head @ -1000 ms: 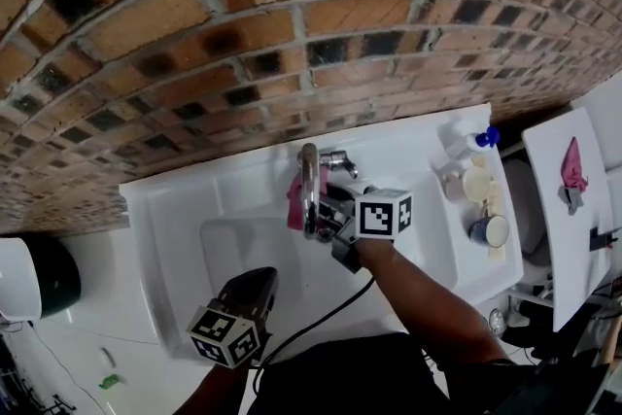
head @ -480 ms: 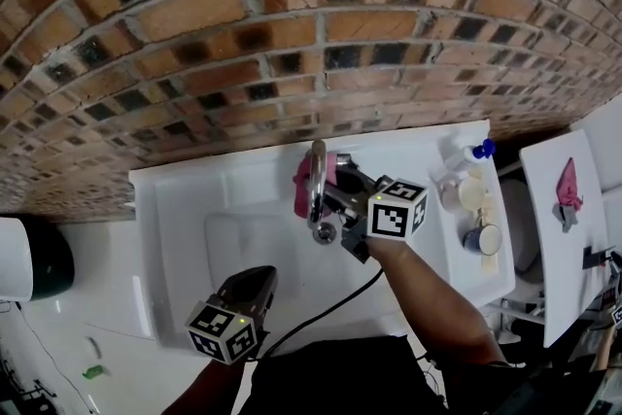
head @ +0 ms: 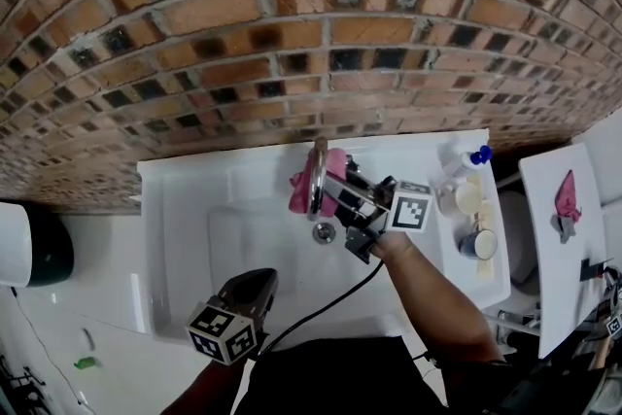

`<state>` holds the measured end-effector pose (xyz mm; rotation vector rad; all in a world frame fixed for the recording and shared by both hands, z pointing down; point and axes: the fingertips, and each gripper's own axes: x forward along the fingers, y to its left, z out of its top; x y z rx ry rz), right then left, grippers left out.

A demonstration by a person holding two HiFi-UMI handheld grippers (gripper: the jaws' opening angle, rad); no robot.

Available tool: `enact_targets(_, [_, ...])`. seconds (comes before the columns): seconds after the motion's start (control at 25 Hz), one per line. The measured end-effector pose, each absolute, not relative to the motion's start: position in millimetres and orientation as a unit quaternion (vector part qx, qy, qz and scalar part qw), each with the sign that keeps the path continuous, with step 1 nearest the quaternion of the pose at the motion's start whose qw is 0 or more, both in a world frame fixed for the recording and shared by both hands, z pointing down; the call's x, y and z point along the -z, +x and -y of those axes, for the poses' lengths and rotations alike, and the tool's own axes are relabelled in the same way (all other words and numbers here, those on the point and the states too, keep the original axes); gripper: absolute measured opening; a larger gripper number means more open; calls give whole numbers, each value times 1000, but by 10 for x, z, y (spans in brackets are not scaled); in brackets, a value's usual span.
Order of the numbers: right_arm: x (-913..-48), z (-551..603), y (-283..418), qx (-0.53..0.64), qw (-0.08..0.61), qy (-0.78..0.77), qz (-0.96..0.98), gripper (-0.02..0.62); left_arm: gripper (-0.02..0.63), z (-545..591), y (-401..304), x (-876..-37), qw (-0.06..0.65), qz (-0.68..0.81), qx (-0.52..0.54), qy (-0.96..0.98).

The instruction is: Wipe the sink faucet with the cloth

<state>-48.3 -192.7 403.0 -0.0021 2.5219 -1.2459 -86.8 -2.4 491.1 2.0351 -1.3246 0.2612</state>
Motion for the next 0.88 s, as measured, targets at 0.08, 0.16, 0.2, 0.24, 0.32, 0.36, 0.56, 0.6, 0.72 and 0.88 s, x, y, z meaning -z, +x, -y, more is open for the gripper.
enact_targets(0.08, [-4035, 1904, -440, 445, 172, 7, -879, 123, 6, -11, -859, -4898, 341, 513, -100, 782])
enact_targets(0.16, [-4046, 1867, -401, 456, 180, 19, -871, 121, 6, -52, -850, -4883, 339, 515, -99, 781])
enact_targets(0.2, [-4041, 1848, -389, 458, 181, 23, -870, 121, 6, -73, -847, -4876, 338, 516, -99, 781])
enact_targets(0.24, [-4035, 1831, -379, 457, 180, 25, -871, 121, 6, -92, -844, -4870, 338, 516, -99, 781])
enact_targets(0.32, [-4035, 1804, -363, 448, 171, 20, -877, 121, 6, -129, -832, -4865, 336, 517, -98, 781])
enact_targets(0.36, [-4036, 1790, -356, 440, 165, 16, -882, 121, 6, -146, -823, -4862, 336, 517, -98, 781])
enact_targets(0.56, [-4090, 1686, -310, 425, 144, -4, -894, 120, 6, -203, -764, -4844, 331, 510, -97, 788])
enact_targets(0.6, [-4090, 1676, -301, 420, 140, -10, -896, 120, 6, -205, -754, -4836, 330, 509, -97, 789])
enact_targets(0.72, [-4094, 1641, -276, 410, 129, -23, -903, 120, 6, -208, -735, -4812, 325, 504, -97, 795])
enact_targets(0.88, [-4128, 1579, -212, 409, 126, -34, -903, 120, 6, -205, -731, -4809, 320, 497, -99, 800])
